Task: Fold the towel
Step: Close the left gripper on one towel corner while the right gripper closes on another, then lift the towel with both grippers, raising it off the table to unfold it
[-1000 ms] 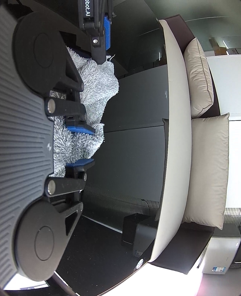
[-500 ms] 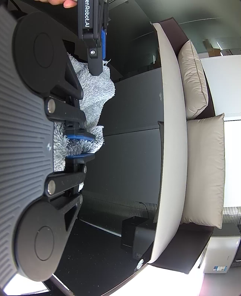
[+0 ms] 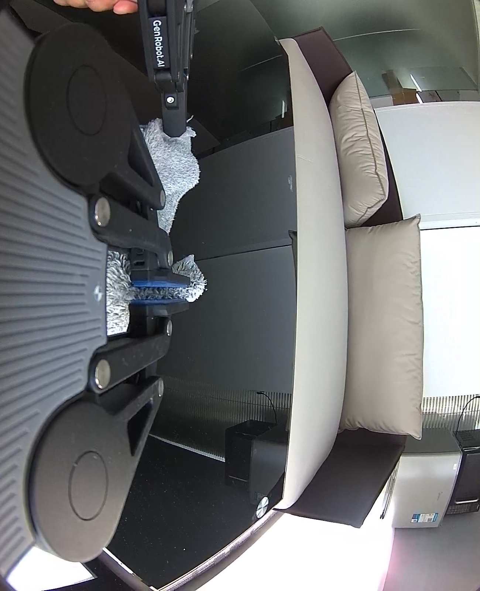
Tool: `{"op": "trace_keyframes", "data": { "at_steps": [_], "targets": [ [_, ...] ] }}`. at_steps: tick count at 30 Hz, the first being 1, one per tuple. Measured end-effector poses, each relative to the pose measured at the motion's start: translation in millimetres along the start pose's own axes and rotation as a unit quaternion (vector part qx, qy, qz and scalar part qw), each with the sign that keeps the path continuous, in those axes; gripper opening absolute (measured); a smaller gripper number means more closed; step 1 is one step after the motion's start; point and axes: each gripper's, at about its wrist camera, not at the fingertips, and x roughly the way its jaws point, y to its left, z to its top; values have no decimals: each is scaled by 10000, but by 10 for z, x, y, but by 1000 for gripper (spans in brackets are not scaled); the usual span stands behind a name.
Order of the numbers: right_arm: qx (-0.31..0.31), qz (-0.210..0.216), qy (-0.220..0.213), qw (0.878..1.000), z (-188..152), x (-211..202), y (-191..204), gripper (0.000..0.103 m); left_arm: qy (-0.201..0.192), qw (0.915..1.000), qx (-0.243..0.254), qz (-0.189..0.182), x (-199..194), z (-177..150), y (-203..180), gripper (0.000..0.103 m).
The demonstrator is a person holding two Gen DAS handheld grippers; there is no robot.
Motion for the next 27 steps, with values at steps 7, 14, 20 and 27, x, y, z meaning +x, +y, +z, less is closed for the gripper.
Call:
{"op": "trace_keyframes", "data": {
  "at_steps": [7,14,20,27],
  "targets": [
    [232,-92,-342,9991,82,-197,-101,5,-279,9995,-42,121,-127,50,-19,1],
    [410,-73,-487,9979,110,-370,-148,5,-492,9986,39,177,-290,66,-100,1],
    [536,39,-748,9957,187,-610,-124,5,-776,9966,241,142,-512,113,-279,1],
    [582,138,-1047,9927,314,-943,-70,5,-1112,9927,417,187,-825,186,-462,1]
  ]
}}
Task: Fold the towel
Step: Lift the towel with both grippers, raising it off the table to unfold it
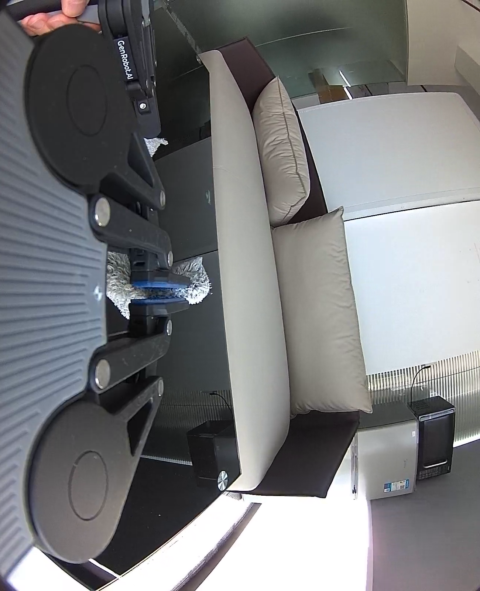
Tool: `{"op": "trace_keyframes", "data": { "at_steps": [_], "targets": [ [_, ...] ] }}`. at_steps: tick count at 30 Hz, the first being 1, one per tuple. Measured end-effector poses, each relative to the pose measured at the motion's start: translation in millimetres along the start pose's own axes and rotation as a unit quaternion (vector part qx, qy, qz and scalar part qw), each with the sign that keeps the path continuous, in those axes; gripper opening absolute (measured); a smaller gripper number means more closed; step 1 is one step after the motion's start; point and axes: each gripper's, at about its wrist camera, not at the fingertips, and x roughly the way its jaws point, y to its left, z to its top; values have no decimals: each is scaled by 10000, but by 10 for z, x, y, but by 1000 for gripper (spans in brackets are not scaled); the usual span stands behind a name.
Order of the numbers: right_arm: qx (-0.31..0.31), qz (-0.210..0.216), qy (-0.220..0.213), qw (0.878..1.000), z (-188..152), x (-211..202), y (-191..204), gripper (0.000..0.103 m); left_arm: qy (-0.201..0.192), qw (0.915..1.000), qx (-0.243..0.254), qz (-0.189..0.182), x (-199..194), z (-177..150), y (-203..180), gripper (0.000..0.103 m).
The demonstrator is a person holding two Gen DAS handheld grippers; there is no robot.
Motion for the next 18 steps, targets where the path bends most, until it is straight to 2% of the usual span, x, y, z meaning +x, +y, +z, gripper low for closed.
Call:
{"op": "trace_keyframes", "data": {
  "at_steps": [12,18],
  "targets": [
    [-128,130,-551,9983,400,-669,242,5,-484,9987,140,68,-578,255,-217,1],
    [-174,121,-661,9976,543,-930,318,5,-631,9977,171,161,-850,445,-284,1]
  ]
}}
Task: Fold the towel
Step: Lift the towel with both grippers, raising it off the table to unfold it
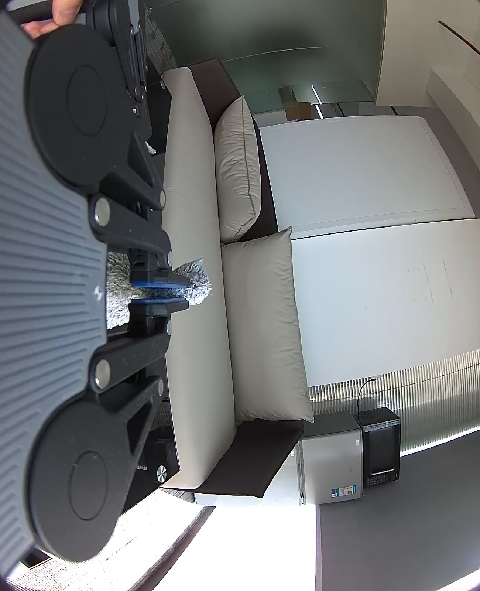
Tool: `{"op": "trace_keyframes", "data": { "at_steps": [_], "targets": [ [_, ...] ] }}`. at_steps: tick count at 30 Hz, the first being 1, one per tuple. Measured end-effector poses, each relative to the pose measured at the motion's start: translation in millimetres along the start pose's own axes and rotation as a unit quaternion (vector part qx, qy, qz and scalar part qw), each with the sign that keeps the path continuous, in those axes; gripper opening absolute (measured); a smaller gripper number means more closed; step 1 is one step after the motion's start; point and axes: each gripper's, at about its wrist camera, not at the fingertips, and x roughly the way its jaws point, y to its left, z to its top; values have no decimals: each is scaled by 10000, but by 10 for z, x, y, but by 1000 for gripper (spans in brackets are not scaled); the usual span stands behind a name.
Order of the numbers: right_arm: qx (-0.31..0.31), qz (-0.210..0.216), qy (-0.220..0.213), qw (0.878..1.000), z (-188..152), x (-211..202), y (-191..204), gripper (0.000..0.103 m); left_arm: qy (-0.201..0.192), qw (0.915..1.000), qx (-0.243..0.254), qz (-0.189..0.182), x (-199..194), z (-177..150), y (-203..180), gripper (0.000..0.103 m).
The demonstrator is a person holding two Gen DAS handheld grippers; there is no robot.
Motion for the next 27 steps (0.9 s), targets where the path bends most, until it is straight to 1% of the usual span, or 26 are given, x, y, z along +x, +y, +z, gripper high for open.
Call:
{"op": "trace_keyframes", "data": {
  "at_steps": [9,18,27],
  "targets": [
    [-7,-84,5,10000,109,-279,18,5,-79,10000,25,41,-261,149,-93,1],
    [-186,-91,-232,9995,355,-633,157,5,-294,9993,88,207,-577,306,-165,1],
    [-287,-339,-326,9985,385,-878,268,5,-495,9980,217,342,-856,366,-296,1]
  ]
}}
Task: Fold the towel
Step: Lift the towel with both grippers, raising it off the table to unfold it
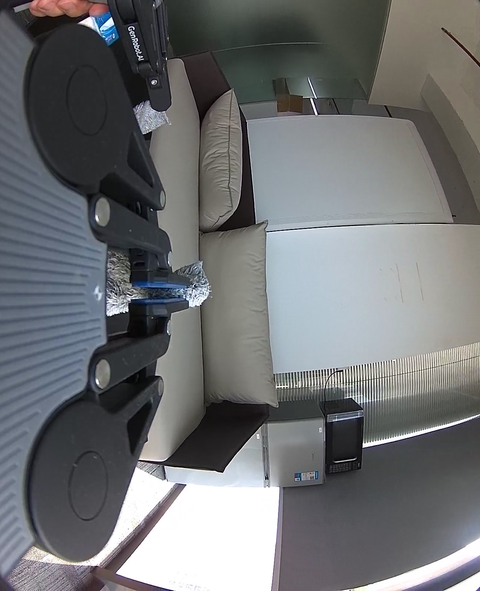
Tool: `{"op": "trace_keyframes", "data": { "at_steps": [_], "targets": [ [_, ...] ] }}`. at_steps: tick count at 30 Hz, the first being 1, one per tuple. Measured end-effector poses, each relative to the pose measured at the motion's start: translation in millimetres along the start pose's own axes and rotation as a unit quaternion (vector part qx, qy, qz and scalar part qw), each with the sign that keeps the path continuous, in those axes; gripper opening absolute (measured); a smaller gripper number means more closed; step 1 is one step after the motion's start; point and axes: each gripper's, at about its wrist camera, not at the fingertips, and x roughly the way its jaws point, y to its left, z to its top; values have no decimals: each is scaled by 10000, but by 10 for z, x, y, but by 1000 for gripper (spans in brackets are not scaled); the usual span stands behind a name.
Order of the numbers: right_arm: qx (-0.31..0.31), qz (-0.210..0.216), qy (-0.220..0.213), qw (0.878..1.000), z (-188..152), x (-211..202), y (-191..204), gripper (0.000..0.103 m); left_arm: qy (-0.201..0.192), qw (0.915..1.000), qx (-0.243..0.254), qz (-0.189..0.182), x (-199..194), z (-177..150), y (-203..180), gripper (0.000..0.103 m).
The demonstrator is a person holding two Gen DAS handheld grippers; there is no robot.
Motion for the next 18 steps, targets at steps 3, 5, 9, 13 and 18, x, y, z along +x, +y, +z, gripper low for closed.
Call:
{"op": "trace_keyframes", "data": {
  "at_steps": [3,5,9,13,18],
  "targets": [
    [69,-55,-24,10000,-13,-53,9,5,-62,10000,-30,27,-79,52,-5,1],
    [81,-55,-38,9999,-14,-80,22,5,-119,9999,-30,41,-141,84,-10,1],
    [74,-112,-115,9998,-11,-185,71,5,-238,9996,-9,127,-281,148,-17,1],
    [163,-150,-187,9996,10,-296,85,5,-291,9995,-15,142,-380,205,-35,1],
    [142,-253,-220,9993,13,-382,125,5,-436,9986,86,292,-477,212,-82,1]
  ]
}}
